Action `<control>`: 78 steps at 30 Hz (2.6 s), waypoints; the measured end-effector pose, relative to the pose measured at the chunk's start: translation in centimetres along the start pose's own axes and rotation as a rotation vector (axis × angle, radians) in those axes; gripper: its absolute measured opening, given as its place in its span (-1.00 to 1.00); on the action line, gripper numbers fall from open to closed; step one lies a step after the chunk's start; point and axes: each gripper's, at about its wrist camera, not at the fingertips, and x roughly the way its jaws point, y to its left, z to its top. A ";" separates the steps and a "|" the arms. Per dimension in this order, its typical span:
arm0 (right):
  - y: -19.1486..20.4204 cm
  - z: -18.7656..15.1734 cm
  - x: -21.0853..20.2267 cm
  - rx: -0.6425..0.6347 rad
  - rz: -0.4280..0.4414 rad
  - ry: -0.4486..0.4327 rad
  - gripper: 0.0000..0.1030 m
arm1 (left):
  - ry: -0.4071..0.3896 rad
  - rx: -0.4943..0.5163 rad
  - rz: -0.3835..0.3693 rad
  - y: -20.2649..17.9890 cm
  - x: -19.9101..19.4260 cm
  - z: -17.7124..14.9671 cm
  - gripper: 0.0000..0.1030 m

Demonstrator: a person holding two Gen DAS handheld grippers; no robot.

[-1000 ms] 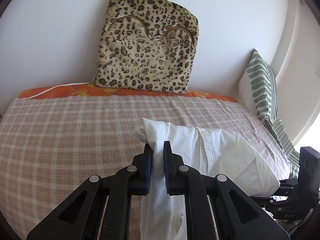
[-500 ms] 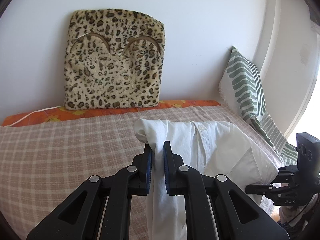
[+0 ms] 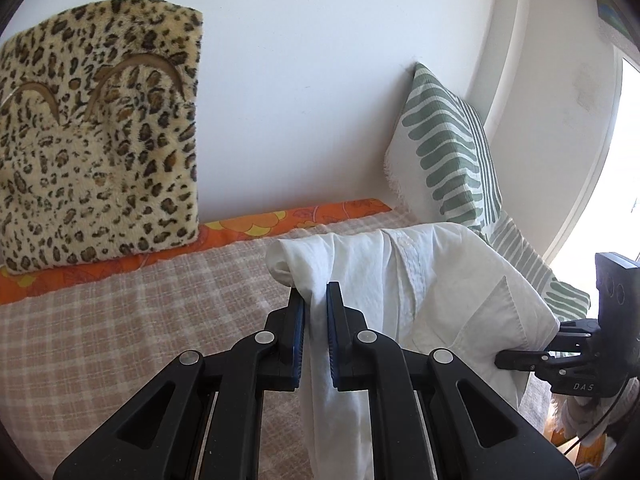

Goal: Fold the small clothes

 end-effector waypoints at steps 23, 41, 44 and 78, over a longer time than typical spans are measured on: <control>-14.1 3.8 6.2 0.054 -0.123 0.105 -0.62 | 0.125 -0.013 0.050 -3.4 14.1 1.9 -0.80; -14.1 3.6 0.3 0.181 -0.294 -0.007 0.34 | 0.097 0.056 0.119 -4.9 8.0 1.7 0.26; -12.8 3.3 -0.9 0.181 -0.291 -0.030 0.39 | 0.080 0.063 0.131 -5.5 6.1 1.4 0.29; 0.6 -5.7 -10.5 0.170 -0.416 -0.229 0.97 | -0.063 0.275 0.219 -13.2 -12.8 -7.3 0.99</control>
